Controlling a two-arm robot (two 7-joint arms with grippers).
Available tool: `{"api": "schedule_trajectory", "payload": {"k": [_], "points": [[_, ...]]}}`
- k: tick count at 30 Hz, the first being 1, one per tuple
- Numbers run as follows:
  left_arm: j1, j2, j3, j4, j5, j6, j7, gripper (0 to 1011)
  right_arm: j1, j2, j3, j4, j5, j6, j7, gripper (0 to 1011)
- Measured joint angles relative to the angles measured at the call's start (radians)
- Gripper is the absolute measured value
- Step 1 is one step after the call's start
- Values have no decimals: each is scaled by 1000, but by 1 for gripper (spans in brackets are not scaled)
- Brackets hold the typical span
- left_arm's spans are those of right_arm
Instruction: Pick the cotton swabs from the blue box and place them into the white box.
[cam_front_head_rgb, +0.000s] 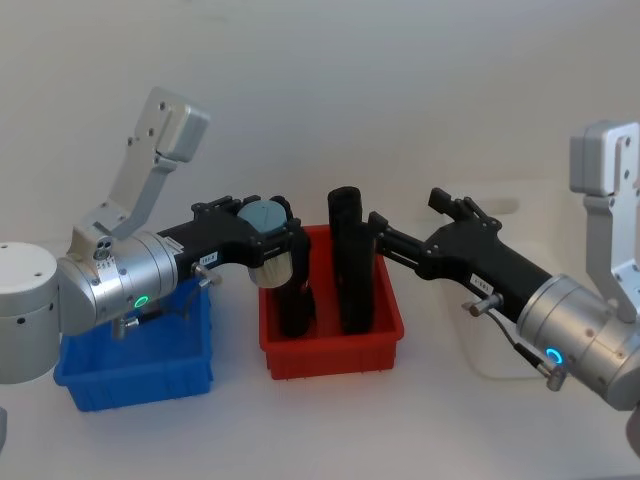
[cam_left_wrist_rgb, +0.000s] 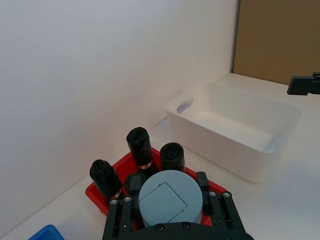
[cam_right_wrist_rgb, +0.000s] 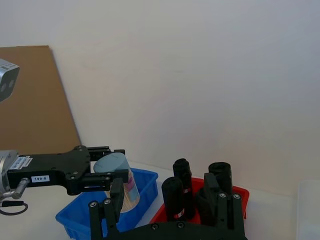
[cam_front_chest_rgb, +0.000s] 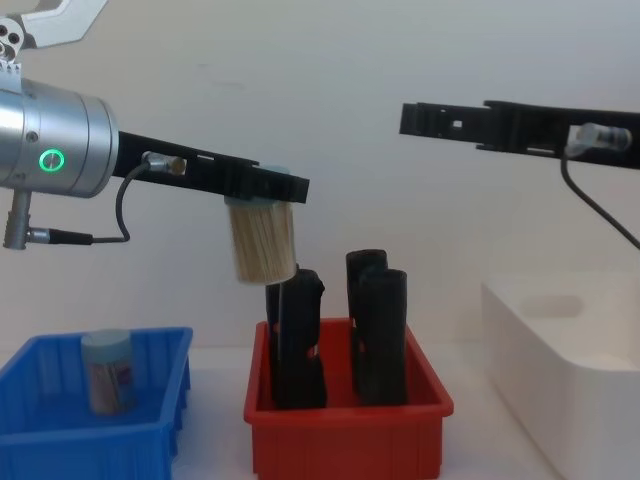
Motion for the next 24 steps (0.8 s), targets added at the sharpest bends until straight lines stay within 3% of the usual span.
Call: {"api": "schedule_trajectory", "payload": {"k": [12,24], "points": [[0,0,0,0,0,0,0,670,-7,17,10,-5,7,7,-17,1001],[0,0,0,0,0,0,0,670,45,9,14,65,-60,-65,-24,1001]]}}
